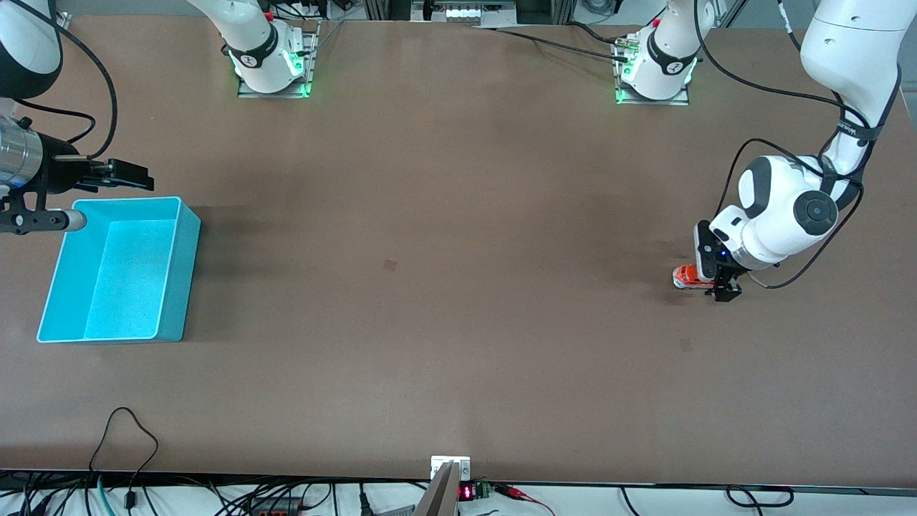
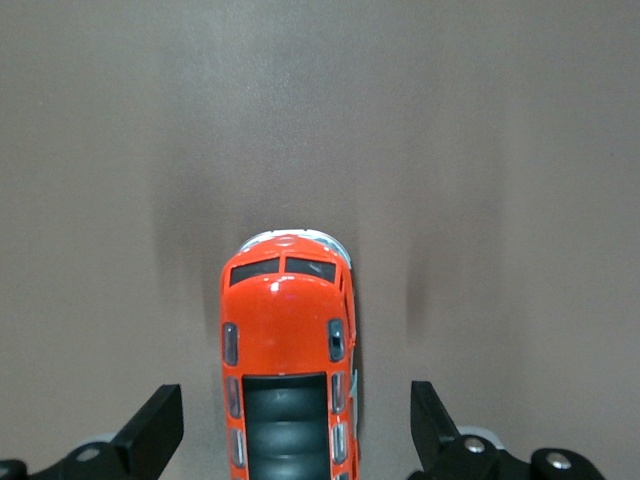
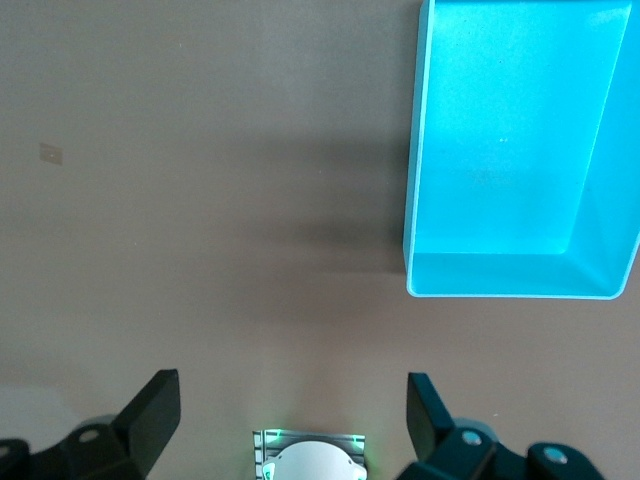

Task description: Wind up bus and store in blue box

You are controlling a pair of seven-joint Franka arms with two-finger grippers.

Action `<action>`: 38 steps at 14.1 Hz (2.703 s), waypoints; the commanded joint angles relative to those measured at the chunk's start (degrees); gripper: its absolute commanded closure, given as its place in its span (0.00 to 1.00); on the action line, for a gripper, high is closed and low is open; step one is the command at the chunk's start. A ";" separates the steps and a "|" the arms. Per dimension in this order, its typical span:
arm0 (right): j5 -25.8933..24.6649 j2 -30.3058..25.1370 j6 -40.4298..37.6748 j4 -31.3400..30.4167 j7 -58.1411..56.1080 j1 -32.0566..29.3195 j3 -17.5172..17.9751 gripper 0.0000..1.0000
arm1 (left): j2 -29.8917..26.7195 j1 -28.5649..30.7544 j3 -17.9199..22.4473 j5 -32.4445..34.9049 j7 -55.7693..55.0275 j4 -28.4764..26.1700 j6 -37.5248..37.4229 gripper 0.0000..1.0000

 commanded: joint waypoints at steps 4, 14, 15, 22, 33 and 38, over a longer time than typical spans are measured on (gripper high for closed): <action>0.32 -0.61 -1.31 0.13 0.54 0.09 -0.06 0.00 | -0.34 0.88 -0.43 0.72 0.88 -1.63 3.84 0.42; 0.32 -0.61 -1.40 0.13 0.45 0.09 -0.06 0.00 | 0.45 1.58 -0.43 0.90 1.32 -1.54 3.76 0.64; 0.32 -0.61 -1.49 0.13 0.45 0.09 -0.06 0.00 | 1.06 2.37 -0.43 0.90 2.28 -1.46 3.76 0.64; 0.41 -0.61 -1.84 0.13 0.45 0.01 -0.06 0.00 | 5.19 10.27 -0.43 0.90 11.07 0.21 3.76 0.65; 0.41 -0.61 -2.28 0.13 0.62 0.09 -0.15 0.00 | 4.25 17.76 -0.42 0.28 22.07 4.52 -1.66 0.00; 0.32 -0.61 -3.34 0.13 0.54 0.09 -0.06 0.00 | -3.58 10.65 -1.04 0.20 21.89 9.96 -16.69 0.00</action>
